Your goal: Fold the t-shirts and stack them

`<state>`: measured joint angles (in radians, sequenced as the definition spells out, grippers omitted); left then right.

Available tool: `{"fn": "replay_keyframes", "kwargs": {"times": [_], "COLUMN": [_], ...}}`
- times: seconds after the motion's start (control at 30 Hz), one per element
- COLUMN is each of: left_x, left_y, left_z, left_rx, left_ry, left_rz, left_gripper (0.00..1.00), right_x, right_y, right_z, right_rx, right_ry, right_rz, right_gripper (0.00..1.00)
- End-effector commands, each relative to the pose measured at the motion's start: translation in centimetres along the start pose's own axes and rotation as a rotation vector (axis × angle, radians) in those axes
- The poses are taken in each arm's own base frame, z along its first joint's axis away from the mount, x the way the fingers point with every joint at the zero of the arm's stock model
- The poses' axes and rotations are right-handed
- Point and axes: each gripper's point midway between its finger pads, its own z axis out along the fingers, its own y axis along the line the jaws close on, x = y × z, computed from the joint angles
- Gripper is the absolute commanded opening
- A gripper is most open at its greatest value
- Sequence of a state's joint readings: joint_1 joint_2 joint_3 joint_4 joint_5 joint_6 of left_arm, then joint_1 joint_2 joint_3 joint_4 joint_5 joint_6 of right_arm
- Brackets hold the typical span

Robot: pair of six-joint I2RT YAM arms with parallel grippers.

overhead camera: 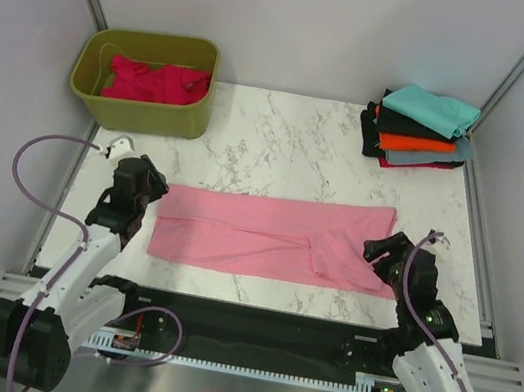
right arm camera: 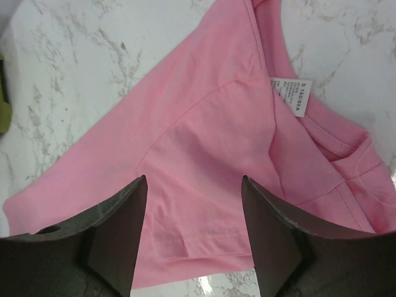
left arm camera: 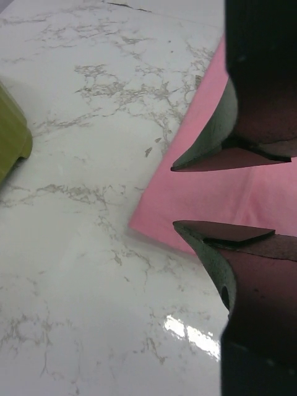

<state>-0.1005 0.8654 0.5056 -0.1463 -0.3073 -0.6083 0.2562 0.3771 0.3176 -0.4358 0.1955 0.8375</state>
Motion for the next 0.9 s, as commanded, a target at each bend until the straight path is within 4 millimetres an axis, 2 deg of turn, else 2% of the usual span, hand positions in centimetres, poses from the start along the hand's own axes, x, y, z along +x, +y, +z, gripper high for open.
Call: {"fn": "replay_keyframes", "kwargs": {"times": [0.0, 0.03, 0.1, 0.17, 0.23, 0.27, 0.3, 0.37, 0.53, 0.57, 0.6, 0.63, 0.67, 0.7, 0.73, 0.77, 0.8, 0.83, 0.87], "left_x": [0.7, 0.7, 2.6, 5.1, 6.3, 7.9, 8.4, 10.1, 12.2, 12.3, 12.4, 12.6, 12.7, 12.8, 12.8, 13.0, 13.2, 13.7, 14.0], "left_y": [-3.1, -4.0, -5.5, -6.3, -6.7, -6.4, -6.4, -5.9, -4.7, -4.5, -4.5, -4.3, -4.4, -4.4, -4.6, -4.7, -4.6, -4.6, -4.6], "left_z": [1.2, 1.3, 1.5, 2.2, 2.7, 3.1, 3.4, 4.0, 4.2, 4.1, 3.9, 3.6, 3.3, 3.1, 2.5, 2.1, 1.8, 1.1, 0.7], "left_rx": [0.097, 0.117, 0.156, 0.161, 0.155, 0.139, 0.131, 0.114, 0.072, 0.070, 0.071, 0.071, 0.080, 0.088, 0.104, 0.118, 0.126, 0.151, 0.163], "left_ry": [0.043, 0.057, 0.123, 0.201, 0.244, 0.290, 0.311, 0.371, 0.448, 0.453, 0.460, 0.478, 0.485, 0.492, 0.500, 0.505, 0.512, 0.531, 0.545], "left_rz": [0.045, 0.061, 0.119, 0.181, 0.221, 0.253, 0.267, 0.291, 0.312, 0.314, 0.314, 0.315, 0.313, 0.308, 0.292, 0.283, 0.273, 0.263, 0.259], "left_gripper": [0.44, 0.44, 0.44, 0.44, 0.44, 0.44, 0.44, 0.44, 0.44, 0.44, 0.44, 0.44, 0.44, 0.44, 0.44, 0.44, 0.44, 0.44, 0.44], "right_x": [0.4, 0.9, 2.1, 3.4, 3.4, 4.0, 3.8, 4.5, 4.1, 4.9, 4.0, 4.1, 5.0, 3.9, 4.0, 5.3, 4.0, 4.4, 5.8], "right_y": [2.1, 2.0, 1.6, 0.4, 0.5, -0.2, 0.1, -0.5, 0.3, -0.1, 1.4, 1.8, 1.3, 3.2, 4.0, 3.6, 6.0, 6.9, 6.7], "right_z": [1.7, 2.2, 3.6, 4.9, 5.7, 6.3, 6.8, 7.5, 10.3, 11.1, 12.3, 13.0, 14.2, 15.6, 16.5, 17.8, 19.3, 20.1, 21.2], "right_rx": [-0.039, -0.029, 0.018, 0.102, 0.123, 0.157, 0.152, 0.188, 0.214, 0.240, 0.214, 0.209, 0.235, 0.205, 0.191, 0.209, 0.164, 0.152, 0.164], "right_ry": [0.067, 0.095, 0.165, 0.228, 0.240, 0.263, 0.261, 0.289, 0.293, 0.327, 0.309, 0.321, 0.353, 0.335, 0.349, 0.390, 0.366, 0.374, 0.409], "right_rz": [-0.014, -0.022, -0.042, -0.069, -0.090, -0.096, -0.102, -0.112, -0.126, -0.135, -0.129, -0.131, -0.140, -0.136, -0.135, -0.140, -0.131, -0.137, -0.145], "right_gripper": [0.70, 0.70, 0.70, 0.70, 0.71, 0.71, 0.71, 0.71, 0.72, 0.72, 0.72, 0.72, 0.72, 0.72, 0.72, 0.72, 0.72, 0.72, 0.72]}}
